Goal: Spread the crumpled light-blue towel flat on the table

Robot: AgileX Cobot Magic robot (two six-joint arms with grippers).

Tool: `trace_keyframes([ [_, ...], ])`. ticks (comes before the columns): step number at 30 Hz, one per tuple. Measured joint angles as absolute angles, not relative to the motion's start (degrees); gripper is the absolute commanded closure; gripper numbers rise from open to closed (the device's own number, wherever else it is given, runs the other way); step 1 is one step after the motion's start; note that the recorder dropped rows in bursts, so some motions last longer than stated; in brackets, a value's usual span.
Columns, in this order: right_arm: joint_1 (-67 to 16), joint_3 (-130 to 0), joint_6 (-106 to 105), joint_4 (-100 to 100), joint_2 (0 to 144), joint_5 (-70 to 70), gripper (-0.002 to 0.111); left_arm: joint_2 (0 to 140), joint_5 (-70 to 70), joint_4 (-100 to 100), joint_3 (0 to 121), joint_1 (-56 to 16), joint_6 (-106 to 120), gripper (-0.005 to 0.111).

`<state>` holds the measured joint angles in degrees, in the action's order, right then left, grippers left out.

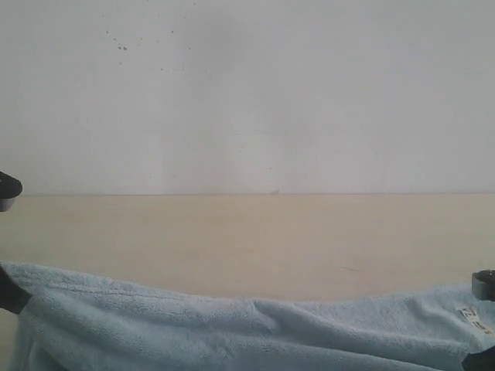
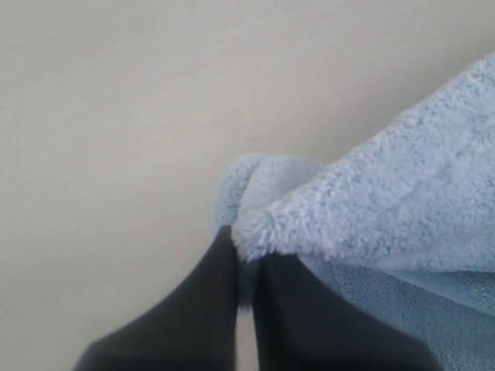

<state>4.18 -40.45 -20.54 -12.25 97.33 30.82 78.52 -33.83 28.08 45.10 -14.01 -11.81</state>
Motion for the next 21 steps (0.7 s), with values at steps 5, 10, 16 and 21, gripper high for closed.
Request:
trace_keyframes([
  [5, 4.18, -36.33, -18.68, -11.85, 89.14, 34.79, 0.108, 78.52, -33.74, 27.99, 45.10, -14.01, -11.81, 0.103],
  [10, 4.18, -36.00, -17.68, -13.35, 79.26, 32.29, 0.108, 78.52, -33.14, 27.55, 45.10, -14.01, -11.81, 0.103],
  [16, 4.18, -42.77, -17.52, -15.45, 80.80, 27.75, 0.088, 78.52, -32.31, 26.91, 45.10, -14.01, -11.81, 0.103],
  [21, 4.18, -52.81, -17.27, -15.45, 91.07, 27.64, 0.067, 78.52, -32.28, 26.91, 45.10, -14.01, -11.81, 0.103],
])
